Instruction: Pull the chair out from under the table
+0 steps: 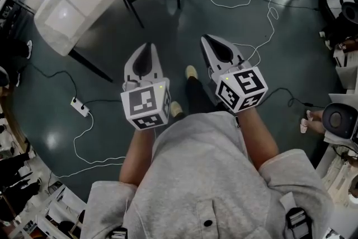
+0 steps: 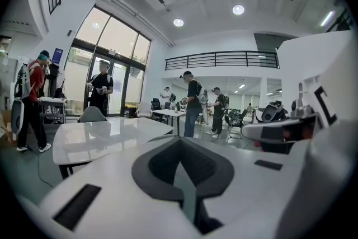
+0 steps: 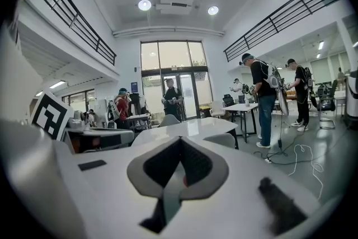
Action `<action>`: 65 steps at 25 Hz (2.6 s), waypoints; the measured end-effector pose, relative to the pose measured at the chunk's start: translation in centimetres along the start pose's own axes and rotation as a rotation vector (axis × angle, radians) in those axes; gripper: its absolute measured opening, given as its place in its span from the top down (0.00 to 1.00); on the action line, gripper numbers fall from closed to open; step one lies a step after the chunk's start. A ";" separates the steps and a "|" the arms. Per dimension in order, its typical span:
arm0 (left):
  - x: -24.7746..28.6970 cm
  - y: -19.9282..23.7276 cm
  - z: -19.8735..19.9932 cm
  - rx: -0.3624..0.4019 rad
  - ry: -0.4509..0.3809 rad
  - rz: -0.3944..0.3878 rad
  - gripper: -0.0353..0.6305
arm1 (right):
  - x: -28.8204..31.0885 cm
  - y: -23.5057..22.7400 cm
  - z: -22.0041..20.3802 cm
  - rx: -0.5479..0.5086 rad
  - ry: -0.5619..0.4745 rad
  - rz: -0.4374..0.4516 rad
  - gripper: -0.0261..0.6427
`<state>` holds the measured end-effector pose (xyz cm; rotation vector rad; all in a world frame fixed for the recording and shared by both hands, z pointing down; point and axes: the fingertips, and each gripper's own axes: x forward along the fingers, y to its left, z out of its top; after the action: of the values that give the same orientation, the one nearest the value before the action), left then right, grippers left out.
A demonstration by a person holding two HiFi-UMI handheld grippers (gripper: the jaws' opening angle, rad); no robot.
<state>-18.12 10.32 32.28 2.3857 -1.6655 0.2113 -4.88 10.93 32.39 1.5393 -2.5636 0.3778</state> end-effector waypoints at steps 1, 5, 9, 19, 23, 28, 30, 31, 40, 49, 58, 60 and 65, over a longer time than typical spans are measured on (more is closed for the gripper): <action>0.2 -0.1 0.0 0.001 0.001 0.000 0.93 | 0.1 -0.3 0.1 0.004 -0.002 -0.001 0.93; 1.2 0.6 -0.2 -0.004 0.005 0.011 0.93 | 1.0 -0.8 0.3 0.004 -0.012 0.008 0.93; 2.7 0.8 0.4 0.004 0.004 0.024 0.93 | 2.3 -2.0 0.5 0.002 -0.009 0.023 0.93; 9.1 1.2 1.2 0.022 0.020 0.020 0.93 | 6.3 -6.2 1.4 -0.001 -0.016 0.027 0.92; 12.5 1.8 1.6 0.028 0.032 0.025 0.93 | 8.7 -8.5 1.6 0.007 -0.002 0.027 0.92; 16.4 2.4 2.1 0.026 0.053 0.041 0.93 | 11.8 -11.5 2.2 0.033 0.017 0.041 0.92; 17.9 2.6 2.6 0.028 0.059 0.049 0.93 | 13.2 -12.5 2.6 0.042 0.021 0.051 0.92; 18.6 2.8 2.7 0.027 0.061 0.055 0.93 | 13.9 -12.9 2.8 0.047 0.023 0.057 0.92; 24.4 3.8 3.9 0.018 0.088 0.101 0.93 | 19.3 -16.9 4.5 0.059 0.039 0.109 0.92; 29.2 3.3 5.2 0.037 0.096 0.127 0.93 | 22.6 -21.1 6.4 0.056 0.027 0.147 0.92; 32.5 2.8 5.8 0.052 0.101 0.151 0.93 | 24.6 -24.2 7.2 0.057 0.026 0.176 0.92; 32.9 2.6 5.8 0.052 0.104 0.155 0.93 | 24.7 -24.7 7.3 0.058 0.028 0.182 0.92; 33.4 3.0 5.8 0.056 0.116 0.163 0.93 | 25.8 -24.6 7.3 0.041 0.039 0.211 0.92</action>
<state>-9.40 -22.43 35.13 2.2290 -1.8218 0.4208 4.73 -24.09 35.05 1.2624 -2.7113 0.4809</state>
